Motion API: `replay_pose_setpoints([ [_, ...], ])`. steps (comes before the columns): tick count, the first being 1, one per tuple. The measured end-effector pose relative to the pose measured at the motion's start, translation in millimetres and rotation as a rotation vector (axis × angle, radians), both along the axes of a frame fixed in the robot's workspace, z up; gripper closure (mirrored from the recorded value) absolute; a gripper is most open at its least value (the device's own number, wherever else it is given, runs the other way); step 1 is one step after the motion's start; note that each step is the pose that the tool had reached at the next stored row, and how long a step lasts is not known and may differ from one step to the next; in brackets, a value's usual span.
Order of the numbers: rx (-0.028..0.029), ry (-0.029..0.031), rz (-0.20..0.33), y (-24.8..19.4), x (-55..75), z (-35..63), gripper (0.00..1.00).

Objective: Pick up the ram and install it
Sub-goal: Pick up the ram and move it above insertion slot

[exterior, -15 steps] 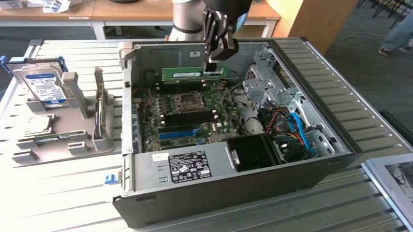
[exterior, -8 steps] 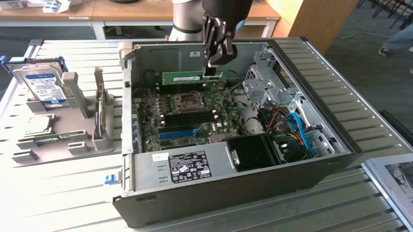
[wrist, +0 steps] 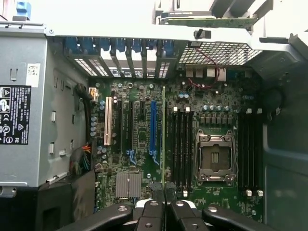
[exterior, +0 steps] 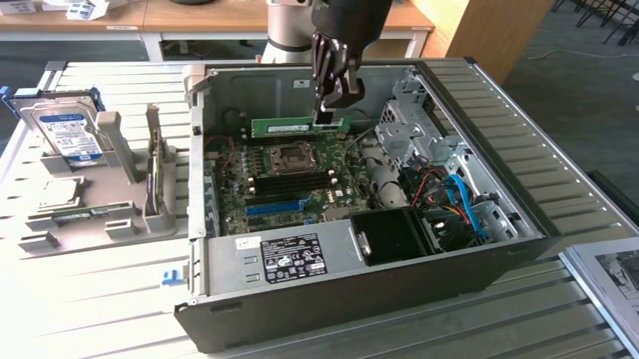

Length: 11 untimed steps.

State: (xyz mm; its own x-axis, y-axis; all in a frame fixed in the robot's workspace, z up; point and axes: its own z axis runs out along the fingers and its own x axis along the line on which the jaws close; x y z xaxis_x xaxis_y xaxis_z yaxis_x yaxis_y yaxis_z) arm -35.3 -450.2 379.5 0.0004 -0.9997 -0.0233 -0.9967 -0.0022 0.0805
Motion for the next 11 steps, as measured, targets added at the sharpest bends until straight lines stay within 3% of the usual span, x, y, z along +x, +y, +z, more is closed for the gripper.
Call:
replay_pose_setpoints([
  [11, -0.0001, 0.0, 0.0, 0.0, 0.0, -15.0, 0.88],
])
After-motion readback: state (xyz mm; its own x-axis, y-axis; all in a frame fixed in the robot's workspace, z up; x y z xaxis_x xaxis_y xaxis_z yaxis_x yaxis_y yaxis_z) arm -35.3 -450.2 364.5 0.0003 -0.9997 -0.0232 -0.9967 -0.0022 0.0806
